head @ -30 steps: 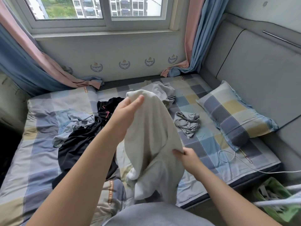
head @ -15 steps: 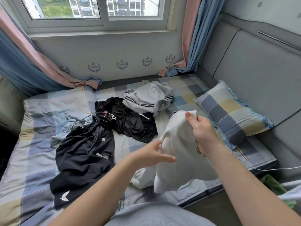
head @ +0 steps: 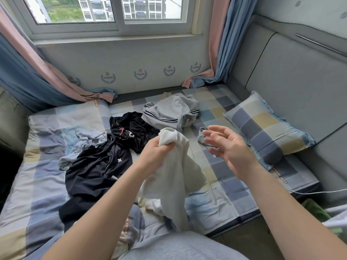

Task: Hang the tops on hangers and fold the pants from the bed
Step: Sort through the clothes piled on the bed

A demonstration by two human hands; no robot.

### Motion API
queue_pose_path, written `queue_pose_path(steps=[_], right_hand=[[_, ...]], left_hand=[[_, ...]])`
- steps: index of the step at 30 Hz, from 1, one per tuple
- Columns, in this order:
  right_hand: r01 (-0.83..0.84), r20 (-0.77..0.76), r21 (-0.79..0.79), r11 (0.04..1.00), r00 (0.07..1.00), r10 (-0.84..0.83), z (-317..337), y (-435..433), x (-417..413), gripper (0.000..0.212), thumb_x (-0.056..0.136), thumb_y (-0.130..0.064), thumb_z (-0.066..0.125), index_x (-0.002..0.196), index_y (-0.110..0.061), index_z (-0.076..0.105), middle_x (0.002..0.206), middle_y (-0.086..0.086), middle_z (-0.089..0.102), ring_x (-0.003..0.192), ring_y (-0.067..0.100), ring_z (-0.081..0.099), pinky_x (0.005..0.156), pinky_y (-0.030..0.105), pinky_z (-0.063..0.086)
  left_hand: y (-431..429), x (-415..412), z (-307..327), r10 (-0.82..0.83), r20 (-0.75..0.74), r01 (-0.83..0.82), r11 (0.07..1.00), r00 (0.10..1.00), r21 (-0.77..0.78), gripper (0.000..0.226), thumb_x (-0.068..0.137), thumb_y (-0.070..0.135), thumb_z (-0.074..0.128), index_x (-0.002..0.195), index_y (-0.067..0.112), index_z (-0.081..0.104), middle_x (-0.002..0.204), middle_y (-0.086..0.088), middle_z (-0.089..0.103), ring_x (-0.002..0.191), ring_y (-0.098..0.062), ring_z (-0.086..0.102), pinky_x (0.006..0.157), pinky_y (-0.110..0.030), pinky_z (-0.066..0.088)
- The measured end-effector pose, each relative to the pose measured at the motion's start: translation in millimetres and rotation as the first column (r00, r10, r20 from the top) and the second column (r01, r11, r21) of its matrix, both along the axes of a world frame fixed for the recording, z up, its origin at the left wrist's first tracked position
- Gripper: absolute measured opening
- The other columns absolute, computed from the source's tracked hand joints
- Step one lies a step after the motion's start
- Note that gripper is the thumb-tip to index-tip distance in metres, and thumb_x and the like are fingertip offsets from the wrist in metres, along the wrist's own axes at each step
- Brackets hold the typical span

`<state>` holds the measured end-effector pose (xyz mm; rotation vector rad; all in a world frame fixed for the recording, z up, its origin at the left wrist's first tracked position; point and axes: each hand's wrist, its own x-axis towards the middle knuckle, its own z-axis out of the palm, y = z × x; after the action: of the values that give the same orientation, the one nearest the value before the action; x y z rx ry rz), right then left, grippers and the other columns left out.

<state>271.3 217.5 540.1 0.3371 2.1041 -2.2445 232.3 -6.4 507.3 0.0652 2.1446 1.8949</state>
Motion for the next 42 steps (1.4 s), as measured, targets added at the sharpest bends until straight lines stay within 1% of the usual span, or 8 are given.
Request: queue_pose_path(steps=[6, 9, 11, 16, 24, 32, 36, 42], right_hand=[[-0.282, 0.168, 0.238, 0.929, 0.955, 0.246, -33.9, -14.2, 13.8, 0.054, 0.089, -0.026, 0.075, 0.136, -0.033, 0.049, 0.137, -0.009, 0.059, 0.122, 0.008, 0.057, 0.102, 0.035, 0.048], [-0.349, 0.199, 0.305, 0.886, 0.933, 0.299, -54.0, -23.9, 18.1, 0.078, 0.082, -0.024, 0.082, 0.146, -0.037, 0.04, 0.135, -0.023, 0.052, 0.12, -0.014, 0.046, 0.097, 0.014, 0.041], [-0.384, 0.217, 0.275, 0.882, 0.918, 0.332, -64.7, -29.9, 18.6, 0.063, 0.082, -0.019, 0.081, 0.135, -0.037, 0.052, 0.115, -0.03, 0.065, 0.1, -0.022, 0.056, 0.077, 0.004, 0.047], [-0.315, 0.21, 0.352, 0.881, 0.944, 0.253, -77.8, -27.2, 18.1, 0.011, 0.089, -0.016, 0.074, 0.09, -0.027, 0.073, 0.093, -0.001, 0.078, 0.088, 0.018, 0.073, 0.085, 0.042, 0.057], [-0.184, 0.154, 0.313, 0.932, 0.978, 0.142, -74.2, -10.6, 24.3, 0.008, 0.095, -0.011, 0.067, 0.091, -0.015, 0.072, 0.084, -0.005, 0.075, 0.078, 0.006, 0.066, 0.068, 0.02, 0.054], [0.219, 0.231, 0.095, 0.971, 0.944, -0.236, -63.5, -14.9, 11.6, 0.018, 0.098, -0.023, 0.065, 0.099, -0.006, 0.07, 0.084, 0.005, 0.072, 0.073, 0.017, 0.068, 0.06, 0.024, 0.056], [0.296, 0.285, 0.024, 0.955, 0.914, -0.29, -51.0, -27.4, 0.3, 0.021, 0.099, -0.031, 0.063, 0.091, -0.012, 0.068, 0.09, 0.008, 0.074, 0.079, 0.025, 0.07, 0.065, 0.033, 0.058], [0.249, 0.19, -0.089, 0.964, 0.955, -0.229, -19.6, -43.7, 1.8, 0.019, 0.101, -0.025, 0.059, 0.093, -0.013, 0.072, 0.085, 0.007, 0.077, 0.079, 0.023, 0.073, 0.066, 0.039, 0.06]], left_hand=[[-6.5, 10.9, 30.7, -0.043, -0.004, 0.043, 0.984, 0.999, 0.173, 0.008, 0.096, 0.008, 0.061, 0.1, 0.007, 0.068, 0.084, -0.006, 0.062, 0.079, -0.015, 0.057, 0.068, -0.024, 0.045], [-6.9, 14.7, 50.3, -0.105, 0.018, 0.093, 0.937, 0.994, 0.336, 0.016, 0.088, 0.015, 0.067, 0.102, 0.009, 0.069, 0.089, -0.01, 0.066, 0.081, -0.02, 0.064, 0.07, -0.028, 0.051], [-6.8, 15.7, 57.8, -0.125, 0.045, 0.097, 0.913, 0.991, 0.397, 0.02, 0.081, 0.02, 0.066, 0.099, 0.012, 0.072, 0.092, -0.013, 0.068, 0.082, -0.024, 0.067, 0.07, -0.031, 0.053], [-11.8, 10.6, 53.2, -0.029, 0.103, -0.011, 0.927, 0.994, 0.375, 0.025, 0.075, 0.02, 0.067, 0.098, 0.01, 0.069, 0.091, -0.011, 0.067, 0.087, -0.025, 0.064, 0.079, -0.037, 0.049], [-17.9, 3.0, 23.4, 0.026, 0.168, -0.051, 0.988, 0.986, 0.146, 0.034, 0.097, 0.022, 0.065, 0.121, -0.002, 0.062, 0.106, -0.017, 0.069, 0.094, -0.027, 0.066, 0.079, -0.035, 0.054], [-7.0, 7.1, 1.6, -0.052, -0.029, 0.043, 0.97, 0.998, -0.237, 0.069, 0.081, 0.03, 0.082, 0.14, 0.028, 0.045, 0.125, 0.026, 0.05, 0.102, 0.025, 0.05, 0.074, 0.0, 0.041], [4.3, 17.2, -14.3, -0.218, 0.174, 0.256, 0.937, 0.96, -0.238, 0.098, 0.075, 0.04, 0.087, 0.155, 0.028, 0.031, 0.145, 0.005, 0.049, 0.126, -0.012, 0.053, 0.103, -0.031, 0.046], [18.6, 26.7, -30.3, -0.204, 0.018, 0.195, 0.902, 0.979, -0.386, 0.037, 0.079, 0.041, 0.08, 0.105, 0.033, 0.055, 0.099, 0.011, 0.067, 0.088, -0.002, 0.064, 0.075, -0.026, 0.055]])
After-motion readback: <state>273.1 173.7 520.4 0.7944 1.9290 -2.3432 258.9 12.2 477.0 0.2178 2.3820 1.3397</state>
